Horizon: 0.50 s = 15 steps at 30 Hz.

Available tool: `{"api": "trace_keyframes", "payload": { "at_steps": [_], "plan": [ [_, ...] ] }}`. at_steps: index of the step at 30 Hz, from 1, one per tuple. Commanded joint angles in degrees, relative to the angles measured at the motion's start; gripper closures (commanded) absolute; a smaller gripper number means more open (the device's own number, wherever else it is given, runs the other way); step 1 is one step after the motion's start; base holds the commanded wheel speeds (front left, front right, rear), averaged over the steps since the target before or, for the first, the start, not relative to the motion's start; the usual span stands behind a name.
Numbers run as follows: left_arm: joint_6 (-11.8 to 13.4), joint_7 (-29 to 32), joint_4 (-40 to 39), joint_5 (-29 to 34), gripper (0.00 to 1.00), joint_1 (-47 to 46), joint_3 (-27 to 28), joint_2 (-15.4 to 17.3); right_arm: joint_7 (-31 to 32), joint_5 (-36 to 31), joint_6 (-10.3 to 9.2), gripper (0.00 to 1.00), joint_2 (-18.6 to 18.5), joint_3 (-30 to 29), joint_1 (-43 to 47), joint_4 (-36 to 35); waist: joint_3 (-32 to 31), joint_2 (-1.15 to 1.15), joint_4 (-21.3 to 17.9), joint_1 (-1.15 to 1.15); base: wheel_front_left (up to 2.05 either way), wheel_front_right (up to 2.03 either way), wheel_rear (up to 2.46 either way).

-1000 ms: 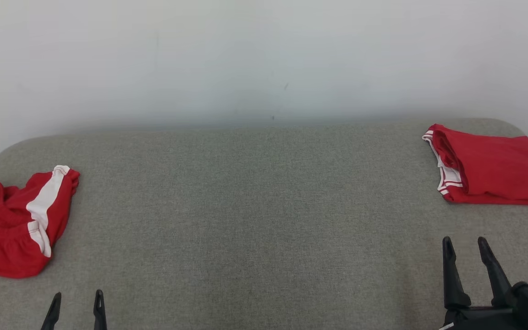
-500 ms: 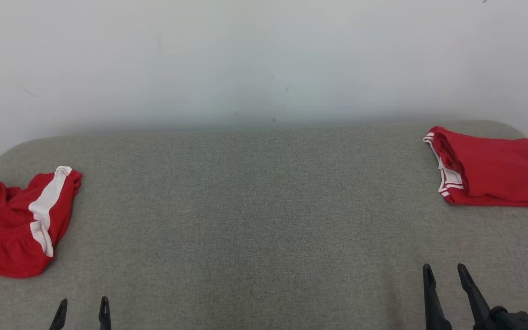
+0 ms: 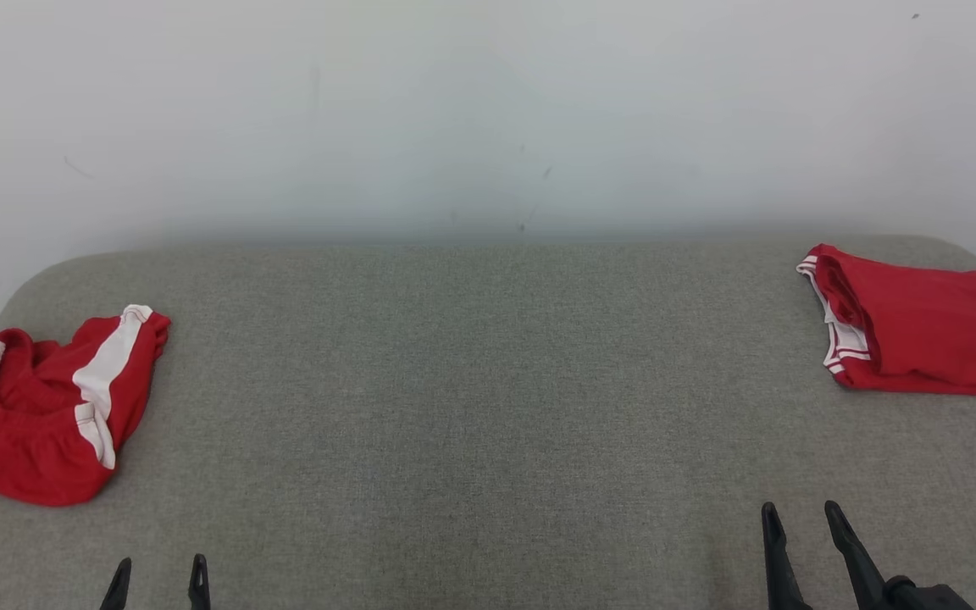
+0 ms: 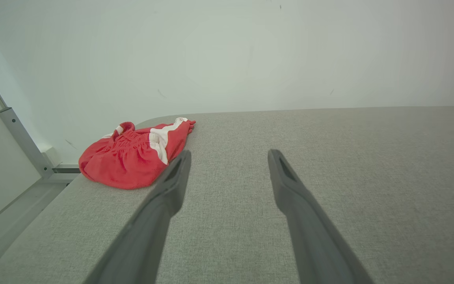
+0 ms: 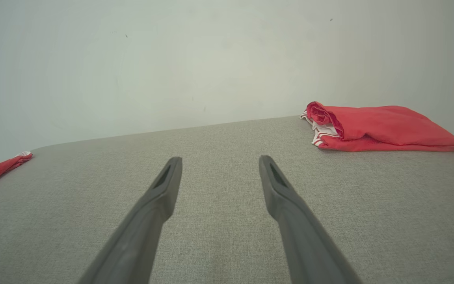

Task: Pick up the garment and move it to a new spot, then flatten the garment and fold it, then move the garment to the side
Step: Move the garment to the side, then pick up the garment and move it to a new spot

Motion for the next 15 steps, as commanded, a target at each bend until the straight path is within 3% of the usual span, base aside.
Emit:
{"api": "trace_keyframes", "payload": {
  "at_steps": [1, 15],
  "plan": [
    [-0.2, -0.2, 0.1, 0.2, 0.0, 0.0, 0.0, 0.0, -0.2, -0.2, -0.15, 0.0, 0.2, 0.1, 0.5, 0.2, 0.0, 0.0, 0.0, 0.0, 0.0, 0.0, 0.0],
    [-0.1, -0.2, 0.6, 0.3, 0.0, -0.2, -0.2, -0.1, -0.2, -0.1, -0.15, 0.0, 0.1, 0.1, 0.7, 0.8, -0.3, 0.0, 0.2, 0.0, 0.0, 0.0, 0.0]
  ]
}}
